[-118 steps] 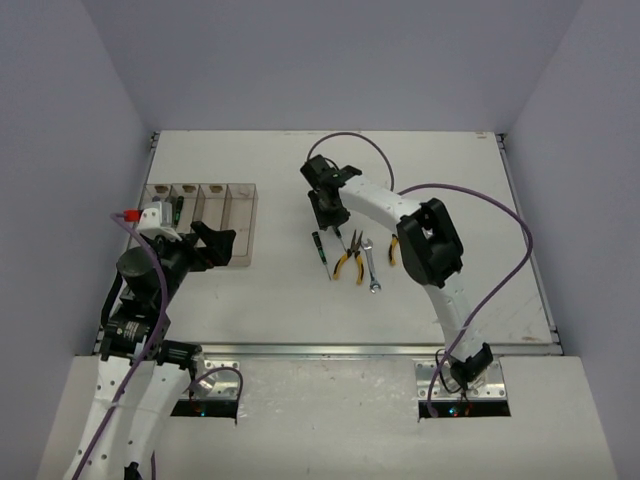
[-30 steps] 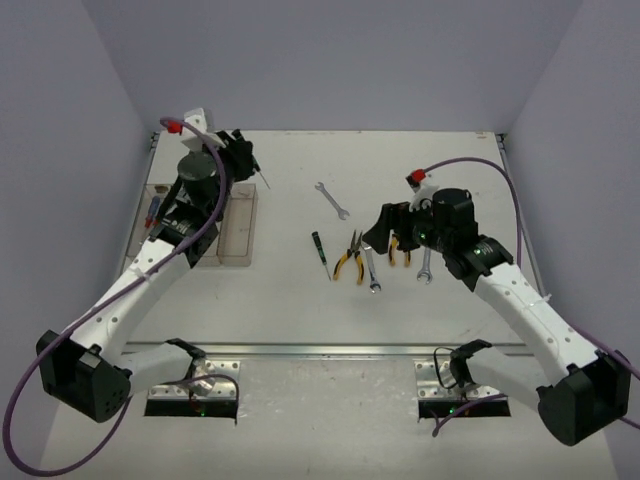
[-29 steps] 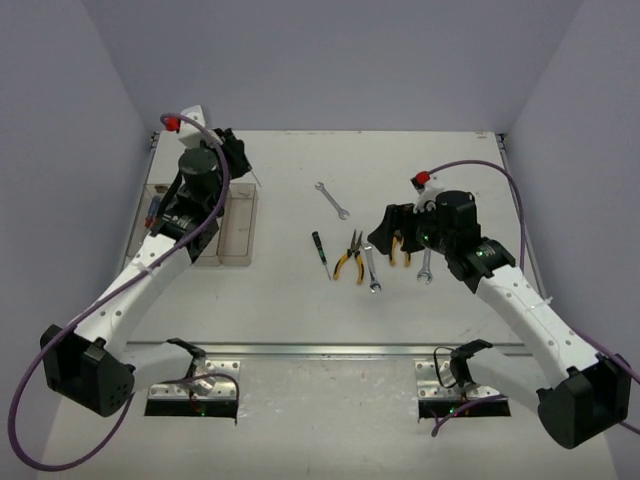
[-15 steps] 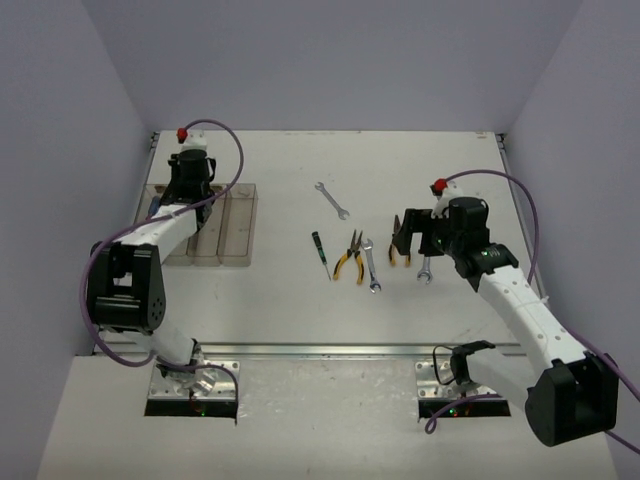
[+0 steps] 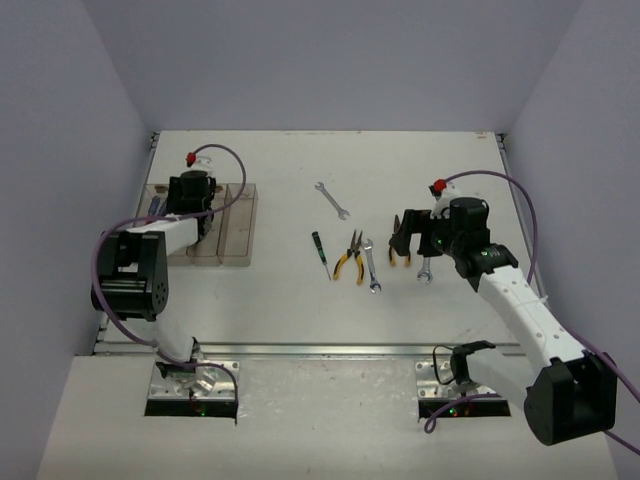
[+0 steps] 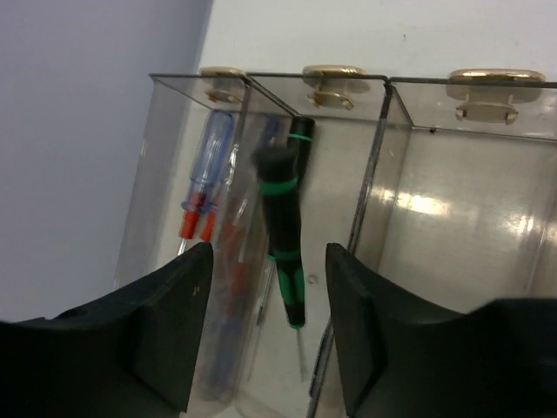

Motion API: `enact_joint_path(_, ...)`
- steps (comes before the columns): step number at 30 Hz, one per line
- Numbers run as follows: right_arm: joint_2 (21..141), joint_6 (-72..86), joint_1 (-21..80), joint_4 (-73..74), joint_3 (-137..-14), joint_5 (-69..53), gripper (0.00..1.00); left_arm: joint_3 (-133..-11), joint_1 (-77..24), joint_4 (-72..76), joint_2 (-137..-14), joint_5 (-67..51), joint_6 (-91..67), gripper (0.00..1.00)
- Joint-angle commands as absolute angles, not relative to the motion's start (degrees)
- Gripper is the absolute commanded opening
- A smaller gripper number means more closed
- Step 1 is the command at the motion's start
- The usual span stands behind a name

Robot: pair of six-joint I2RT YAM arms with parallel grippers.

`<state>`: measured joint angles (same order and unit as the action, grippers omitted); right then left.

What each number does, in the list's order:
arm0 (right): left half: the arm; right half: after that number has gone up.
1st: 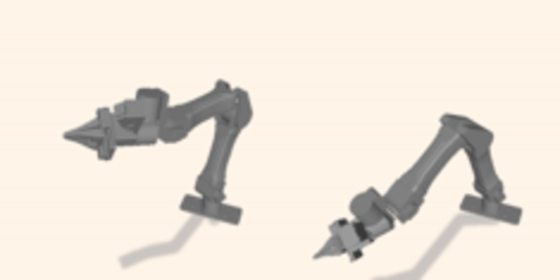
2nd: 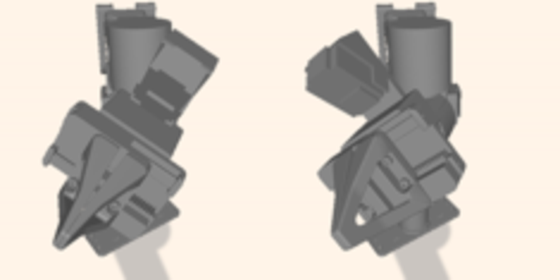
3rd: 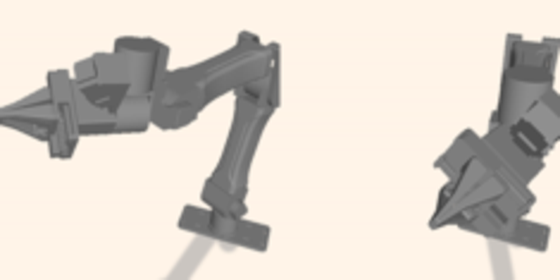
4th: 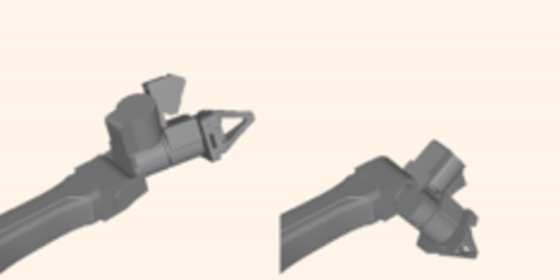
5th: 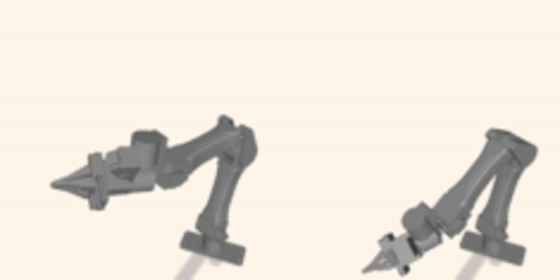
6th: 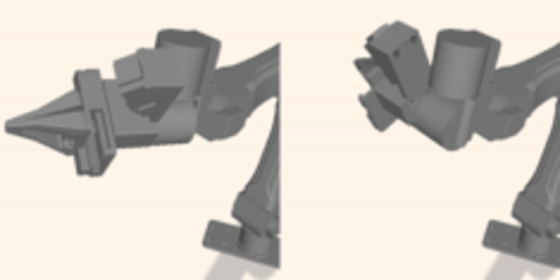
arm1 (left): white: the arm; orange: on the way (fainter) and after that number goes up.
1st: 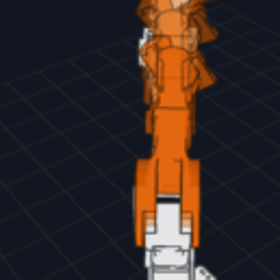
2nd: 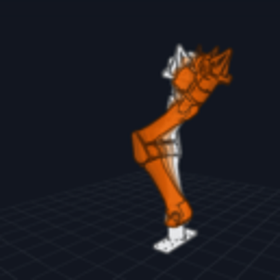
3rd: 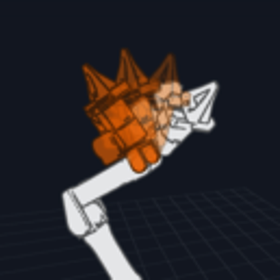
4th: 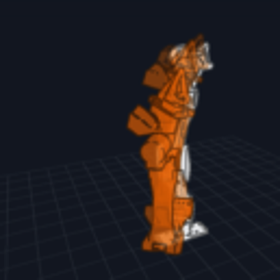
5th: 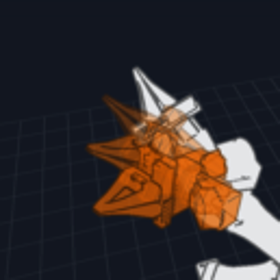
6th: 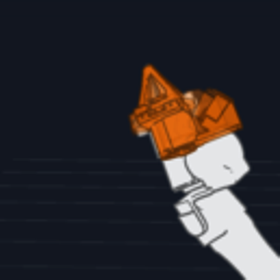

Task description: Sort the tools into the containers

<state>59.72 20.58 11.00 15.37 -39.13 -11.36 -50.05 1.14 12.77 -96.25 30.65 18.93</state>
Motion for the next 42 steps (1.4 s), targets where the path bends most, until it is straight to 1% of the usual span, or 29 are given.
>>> enact_joint_path(1, 59.3, 20.7, 10.8, 13.0, -39.0, -13.5, 0.99, -54.5, 1.8, 13.1, -95.1, 30.6, 16.3, 0.84)
enact_joint_path(2, 59.3, 20.7, 10.8, 12.9, -39.0, -13.7, 0.99, -56.1, 1.8, 12.0, -94.7, 31.5, 14.9, 0.90)
enact_joint_path(3, 59.4, 20.7, 10.8, 12.9, -39.0, -13.9, 0.99, -60.7, 1.8, 10.1, -94.4, 31.9, 12.8, 0.97)
enact_joint_path(4, 59.4, 20.7, 10.8, 12.9, -39.1, -14.0, 0.99, -62.1, 1.8, 7.2, -94.2, 31.8, 9.9, 1.00)
enact_joint_path(6, 59.6, 20.7, 10.8, 12.9, -39.0, -13.8, 0.99, -76.6, 1.1, -7.3, -94.2, 31.2, -1.6, 1.00)
enact_joint_path(7, 59.7, 20.7, 10.8, 13.0, -39.0, -13.5, 0.99, -79.4, 0.7, -11.6, -93.6, 30.4, -5.5, 1.00)
enact_joint_path(9, 60.0, 21.3, 10.7, 13.2, -39.2, -11.6, 0.99, -82.1, -3.8, -18.9, -90.8, 23.9, -12.6, 1.00)
enact_joint_path(11, 60.1, 23.3, 10.8, 14.2, -39.6, -9.5, 0.99, -78.4, -8.8, -18.7, -85.2, 21.4, -17.5, 1.00)
enact_joint_path(13, 60.1, 25.2, 10.8, 15.5, -40.7, -6.6, 0.99, -73.7, -17.2, -16.2, -82.2, 22.2, -21.6, 1.00)
enact_joint_path(16, 60.1, 25.9, 10.8, 17.5, -41.8, -5.5, 0.99, -66.5, -25.7, -14.3, -83.1, 25.2, -29.8, 1.00)
enact_joint_path(17, 60.0, 26.1, 10.8, 17.9, -41.9, -5.5, 0.99, -64.9, -26.6, -14.1, -83.7, 25.7, -30.9, 1.00)
enact_joint_path(19, 59.8, 26.5, 10.8, 18.1, -41.8, -5.8, 0.99, -62.7, -33.5, -12.9, -87.4, 30.8, -36.6, 1.00)
enact_joint_path(20, 59.8, 26.5, 10.8, 18.0, -41.7, -5.6, 0.99, -62.4, -35.0, -12.7, -88.2, 32.0, -37.9, 1.00)
enact_joint_path(22, 60.0, 26.6, 10.8, 18.1, -41.7, -4.7, 0.99, -63.1, -40.0, -14.0, -91.9, 38.7, -43.2, 1.00)
enact_joint_path(24, 60.6, 26.7, 10.8, 18.4, -41.7, -3.9, 0.99, -64.1, -41.6, -15.4, -95.7, 38.9, -49.1, 1.00)
enact_joint_path(27, 61.3, 26.7, 10.8, 18.6, -42.0, -3.9, 0.99, -65.6, -43.2, -16.8, -99.7, 39.7, -53.7, 1.00)
enact_joint_path(30, 62.2, 26.7, 10.8, 18.5, -42.1, -4.0, 0.99, -67.5, -45.2, -17.9, -103.1, 41.2, -56.2, 0.96)
enact_joint_path(33, 62.6, 26.7, 10.8, 18.5, -42.1, -4.2, 0.99, -68.5, -45.8, -20.1, -106.8, 41.7, -58.5, 0.87)
enact_joint_path(34, 62.7, 26.7, 10.8, 18.6, -42.1, -4.2, 0.99, -68.7, -45.9, -20.3, -106.8, 41.7, -58.5, 0.86)
enact_joint_path(36, 62.6, 26.6, 10.8, 18.5, -42.0, -4.2, 0.99, -69.9, -46.0, -20.8, -109.5, 41.0, -59.2, 0.80)
enact_joint_path(38, 62.7, 26.5, 10.8, 18.6, -41.9, -4.2, 0.99, -70.9, -46.0, -21.1, -111.8, 40.7, -59.2, 0.78)
enact_joint_path(40, 62.9, 26.5, 10.7, 18.6, -41.9, -4.3, 0.99, -72.6, -46.1, -21.2, -113.7, 40.1, -58.8, 0.71)
enact_joint_path(41, 63.0, 26.5, 10.7, 18.6, -41.9, -4.3, 0.99, -72.7, -46.2, -21.2, -114.2, 39.9, -58.6, 0.70)
enact_joint_path(42, 63.1, 26.4, 10.8, 18.6, -41.9, -4.2, 0.99, -73.5, -46.3, -21.1, -115.0, 39.9, -58.3, 0.67)
